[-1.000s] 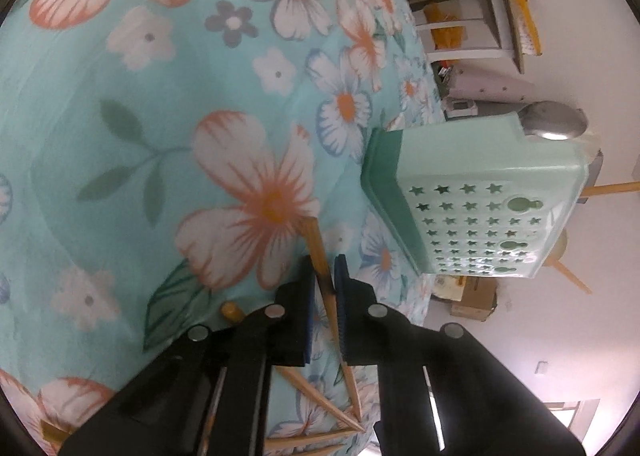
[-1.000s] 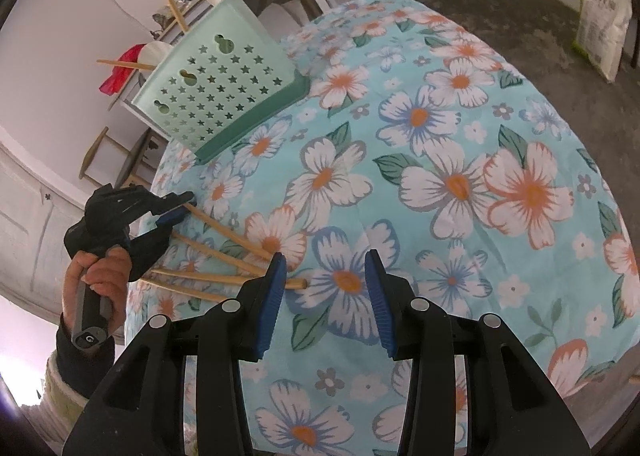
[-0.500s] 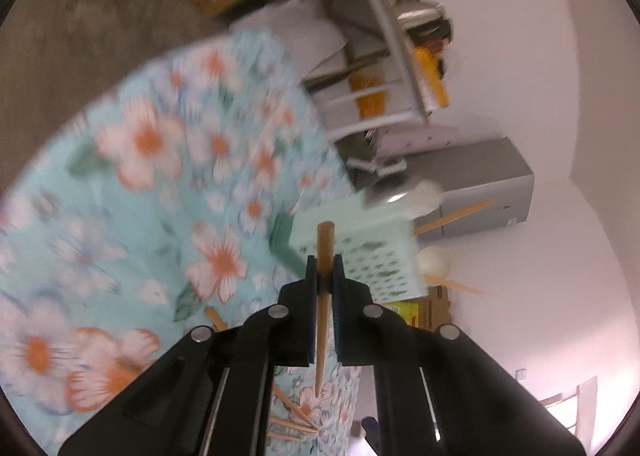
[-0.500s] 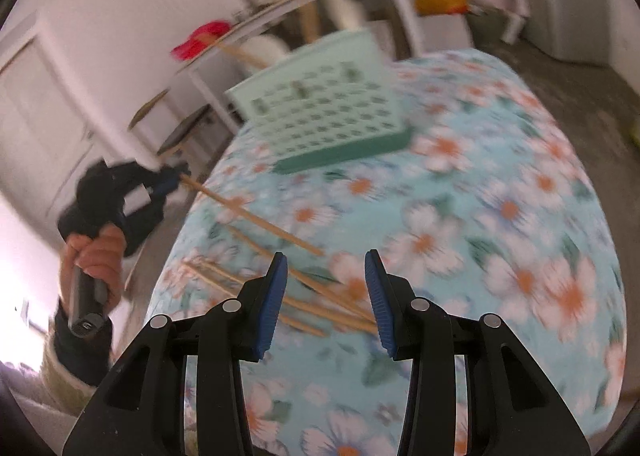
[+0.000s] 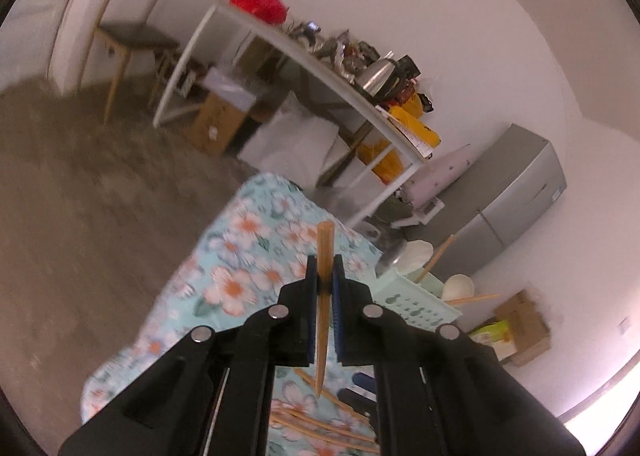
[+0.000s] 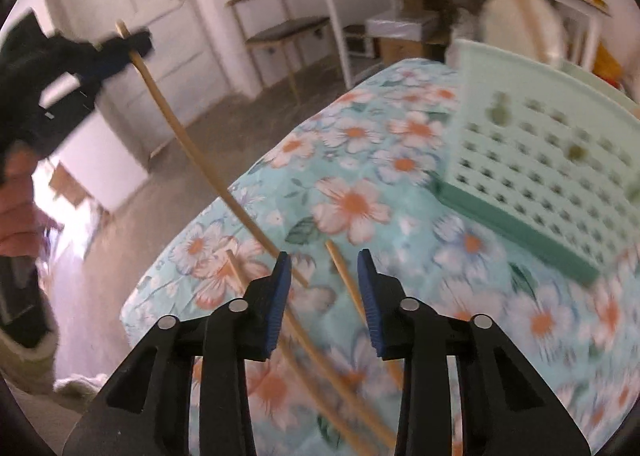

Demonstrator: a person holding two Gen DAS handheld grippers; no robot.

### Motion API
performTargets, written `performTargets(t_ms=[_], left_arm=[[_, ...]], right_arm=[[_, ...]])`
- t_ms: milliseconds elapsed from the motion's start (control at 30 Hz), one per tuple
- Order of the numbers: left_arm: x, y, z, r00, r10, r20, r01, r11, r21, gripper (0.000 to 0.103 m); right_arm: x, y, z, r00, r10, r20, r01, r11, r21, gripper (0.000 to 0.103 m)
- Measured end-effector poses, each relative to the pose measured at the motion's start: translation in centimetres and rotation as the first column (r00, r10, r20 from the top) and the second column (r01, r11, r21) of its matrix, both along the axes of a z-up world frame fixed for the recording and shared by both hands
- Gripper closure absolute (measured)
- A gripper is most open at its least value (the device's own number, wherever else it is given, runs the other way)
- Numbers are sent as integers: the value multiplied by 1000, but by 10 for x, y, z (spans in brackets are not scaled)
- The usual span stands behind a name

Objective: Organize utensils
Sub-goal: 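Lift both chopsticks upright and carry them above the green holder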

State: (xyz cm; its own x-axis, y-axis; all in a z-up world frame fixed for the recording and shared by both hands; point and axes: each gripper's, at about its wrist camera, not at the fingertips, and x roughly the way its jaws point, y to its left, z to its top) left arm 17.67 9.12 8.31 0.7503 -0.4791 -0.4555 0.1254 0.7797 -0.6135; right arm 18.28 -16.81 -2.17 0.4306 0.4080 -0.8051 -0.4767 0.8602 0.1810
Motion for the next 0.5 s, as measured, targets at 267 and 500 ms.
performTargets(t_ms=[267,500], left_arm=[[-6,-5,8,998,24,59,-29,996,88,97],[-3,-12,8,996,15,85,-25,993,117,97]], right_arm=[[23,18,-44,997,7,-78,-17,992,-123,98],[13,-3,-14,999,-47,17,48,996,-70,103]])
